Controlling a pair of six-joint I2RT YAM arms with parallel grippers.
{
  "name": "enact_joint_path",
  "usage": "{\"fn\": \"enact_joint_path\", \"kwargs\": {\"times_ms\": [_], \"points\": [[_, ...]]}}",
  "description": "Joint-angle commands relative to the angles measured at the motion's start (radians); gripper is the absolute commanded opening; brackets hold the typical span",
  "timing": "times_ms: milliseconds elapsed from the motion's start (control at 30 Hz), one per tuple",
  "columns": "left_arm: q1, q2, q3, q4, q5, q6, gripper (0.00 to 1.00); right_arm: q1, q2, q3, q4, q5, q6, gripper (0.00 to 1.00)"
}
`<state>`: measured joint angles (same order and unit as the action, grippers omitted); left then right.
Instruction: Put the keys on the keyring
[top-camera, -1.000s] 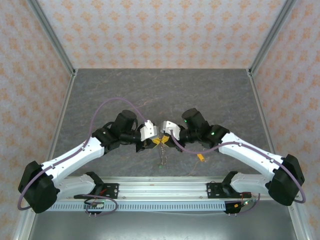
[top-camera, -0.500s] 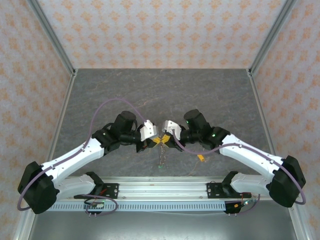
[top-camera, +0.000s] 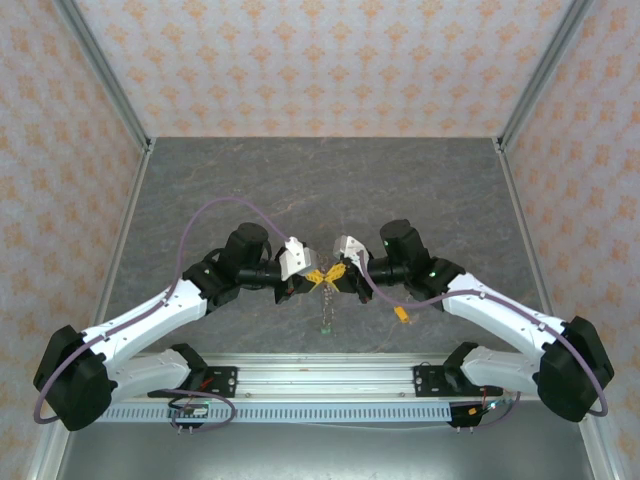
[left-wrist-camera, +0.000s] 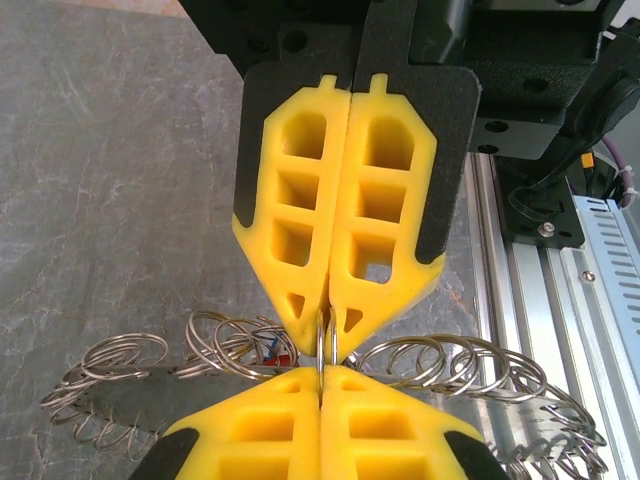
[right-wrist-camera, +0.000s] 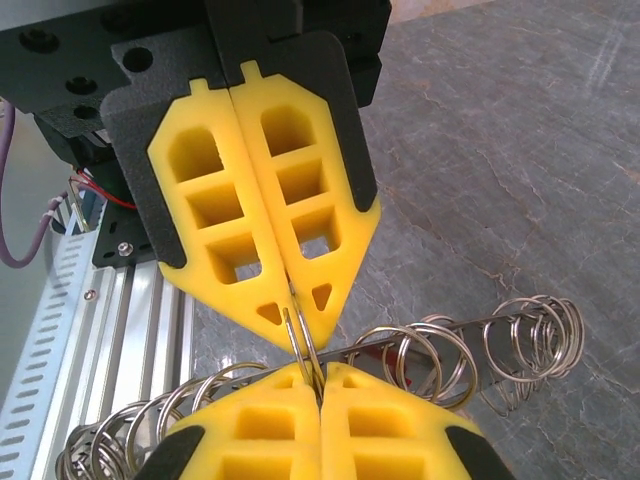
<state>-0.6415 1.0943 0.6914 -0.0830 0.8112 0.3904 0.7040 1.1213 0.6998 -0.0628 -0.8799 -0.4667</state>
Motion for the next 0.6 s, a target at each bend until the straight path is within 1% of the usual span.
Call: {"fn": "enact_joint_path", "kwargs": {"times_ms": [0,33,167,333,567], "points": [[-0.006,-0.018,0.012,0.023,0.018,0.013,0.00,-0.002,-0.021,0.011,0.030,-0.006,-0.003,0.00],[-0.006,-0.015,0.022,-0.005,0.005,0.027,0.05,-0.003,-0.021,0.021,0.012,-0.003,-0.010,0.00],[-0.010,-0.012,0.055,-0.095,-0.056,0.076,0.12,0.007,-0.011,0.070,-0.091,0.036,-0.054,0.00],[-0.016,-0.017,0.063,-0.121,-0.115,0.106,0.16,0.034,0.017,0.137,-0.216,0.122,-0.116,0.00],[-0.023,-0.011,0.070,-0.124,-0.100,0.105,0.18,0.060,0.034,0.157,-0.204,0.137,-0.116,0.00]]}}
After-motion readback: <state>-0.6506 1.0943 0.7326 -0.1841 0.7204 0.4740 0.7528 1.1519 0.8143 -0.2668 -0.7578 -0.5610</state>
